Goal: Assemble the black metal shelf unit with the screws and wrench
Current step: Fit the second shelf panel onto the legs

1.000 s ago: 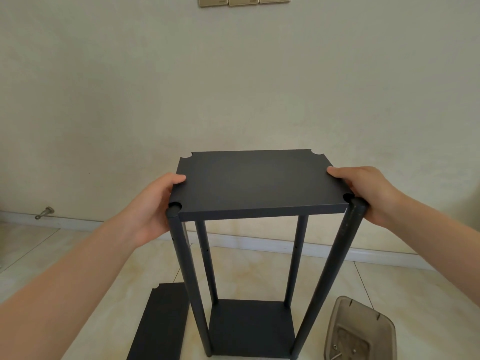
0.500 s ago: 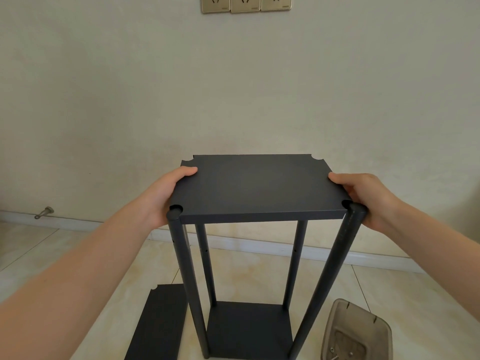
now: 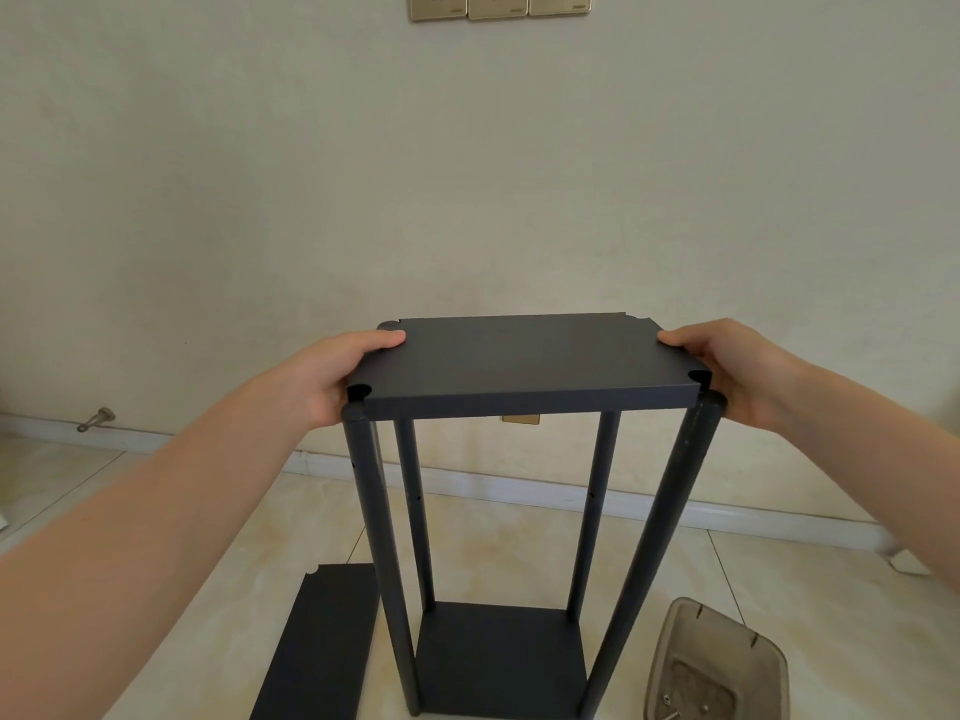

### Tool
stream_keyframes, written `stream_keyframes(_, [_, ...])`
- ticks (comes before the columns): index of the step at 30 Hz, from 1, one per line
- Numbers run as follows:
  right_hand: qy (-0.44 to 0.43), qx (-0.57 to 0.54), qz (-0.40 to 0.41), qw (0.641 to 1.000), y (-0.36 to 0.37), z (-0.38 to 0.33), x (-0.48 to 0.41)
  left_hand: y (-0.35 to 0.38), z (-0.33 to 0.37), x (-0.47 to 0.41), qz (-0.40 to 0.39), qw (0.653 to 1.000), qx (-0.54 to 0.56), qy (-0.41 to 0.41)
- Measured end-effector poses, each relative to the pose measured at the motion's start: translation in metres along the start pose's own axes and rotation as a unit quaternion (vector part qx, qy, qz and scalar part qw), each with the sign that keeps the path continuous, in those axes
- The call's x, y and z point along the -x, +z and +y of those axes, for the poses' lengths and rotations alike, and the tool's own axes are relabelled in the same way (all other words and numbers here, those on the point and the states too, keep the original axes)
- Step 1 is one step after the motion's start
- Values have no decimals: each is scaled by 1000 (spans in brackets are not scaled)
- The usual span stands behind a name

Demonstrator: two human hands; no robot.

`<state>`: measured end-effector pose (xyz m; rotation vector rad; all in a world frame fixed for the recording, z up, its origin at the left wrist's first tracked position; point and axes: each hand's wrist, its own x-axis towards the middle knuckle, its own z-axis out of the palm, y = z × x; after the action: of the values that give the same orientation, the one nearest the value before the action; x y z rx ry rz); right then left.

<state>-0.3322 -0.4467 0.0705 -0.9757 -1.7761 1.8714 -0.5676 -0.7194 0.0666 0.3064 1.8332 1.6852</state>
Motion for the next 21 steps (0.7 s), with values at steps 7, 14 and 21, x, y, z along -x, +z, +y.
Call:
stream_keyframes(7, [11,1,-37,999,-6,3,-11,-2,1,-8,6,1000,1,-10])
stream_keyframes(14, [-56,88,9,995,-10,2,-39,-4,2,-15,13,1000,0,-17])
stream_keyframes(21, [-197,251,-87,944,-7,-7,-72,-5,3,-20,20,999,-7,-25])
